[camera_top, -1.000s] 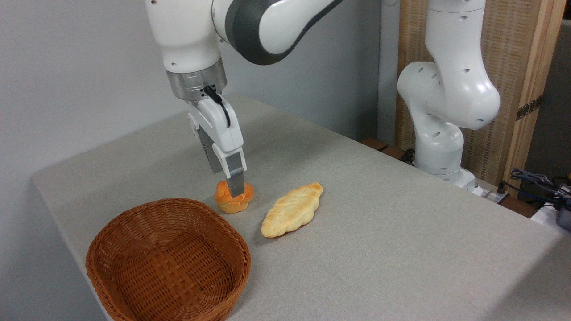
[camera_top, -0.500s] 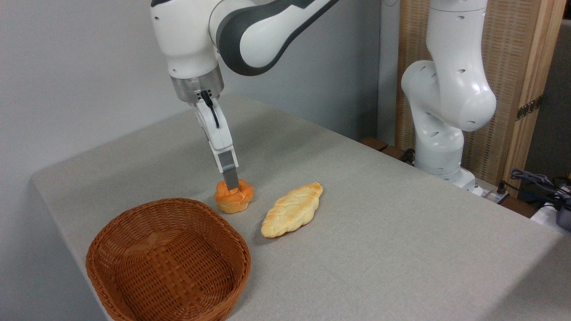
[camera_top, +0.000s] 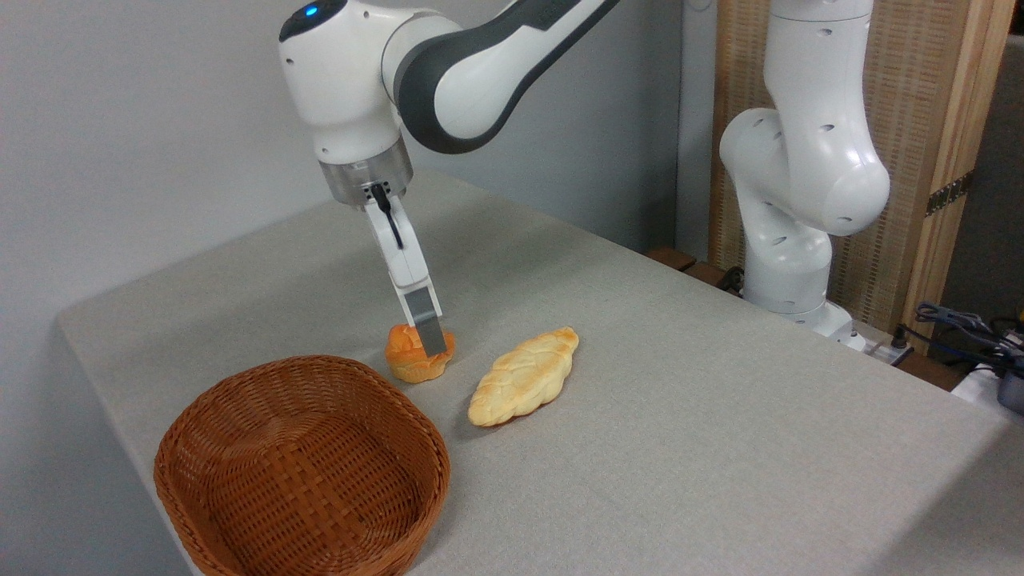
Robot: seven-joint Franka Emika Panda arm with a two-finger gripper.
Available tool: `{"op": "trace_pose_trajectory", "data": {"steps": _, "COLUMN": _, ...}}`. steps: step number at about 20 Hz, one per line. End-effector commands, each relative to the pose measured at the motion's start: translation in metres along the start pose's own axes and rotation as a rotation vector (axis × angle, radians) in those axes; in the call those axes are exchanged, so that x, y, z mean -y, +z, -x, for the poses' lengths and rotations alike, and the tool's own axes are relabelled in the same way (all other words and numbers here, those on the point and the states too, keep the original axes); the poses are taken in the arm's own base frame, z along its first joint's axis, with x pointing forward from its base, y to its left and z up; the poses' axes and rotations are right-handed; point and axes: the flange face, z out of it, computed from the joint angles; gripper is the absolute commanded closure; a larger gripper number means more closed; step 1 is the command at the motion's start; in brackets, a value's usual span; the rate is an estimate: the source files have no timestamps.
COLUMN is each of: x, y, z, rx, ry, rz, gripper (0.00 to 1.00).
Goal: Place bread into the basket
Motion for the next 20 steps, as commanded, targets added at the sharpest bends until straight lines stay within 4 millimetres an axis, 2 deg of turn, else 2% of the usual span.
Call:
{"op": "trace_pose_trajectory", "data": {"steps": 1, "x": 0.003, "y": 0.008, "z": -0.002, "rx": 0.001, "ry": 0.024, "rz": -0.02, "gripper": 0.0}}
{"op": "trace_pose_trajectory", "data": {"steps": 6, "x": 0.007, "y": 0.022, "z": -0.012, "rx": -0.005, "ry": 0.031, "rz": -0.029, "gripper": 0.0}}
{"op": "trace_pose_trajectory", "data": {"steps": 12, "x": 0.007, "y": 0.022, "z": -0.013, "rx": -0.003, "ry": 0.028, "rz": -0.03, "gripper": 0.01}}
{"op": "trace_pose_trajectory", "data": {"steps": 14, "x": 0.007, "y": 0.022, "z": -0.013, "rx": -0.002, "ry": 0.031, "rz": -0.031, "gripper": 0.13}}
{"op": "trace_pose_trajectory", "data": {"steps": 16, "x": 0.007, "y": 0.022, "z": -0.013, "rx": -0.001, "ry": 0.035, "rz": -0.032, "gripper": 0.43}}
{"op": "trace_pose_trajectory", "data": {"steps": 18, "x": 0.007, "y": 0.022, "z": -0.013, "rx": 0.0, "ry": 0.035, "rz": -0.03, "gripper": 0.54}}
{"op": "trace_pose_trajectory", "data": {"steps": 20, "x": 0.005, "y": 0.023, "z": -0.014, "rx": 0.0, "ry": 0.037, "rz": -0.028, "gripper": 0.55}}
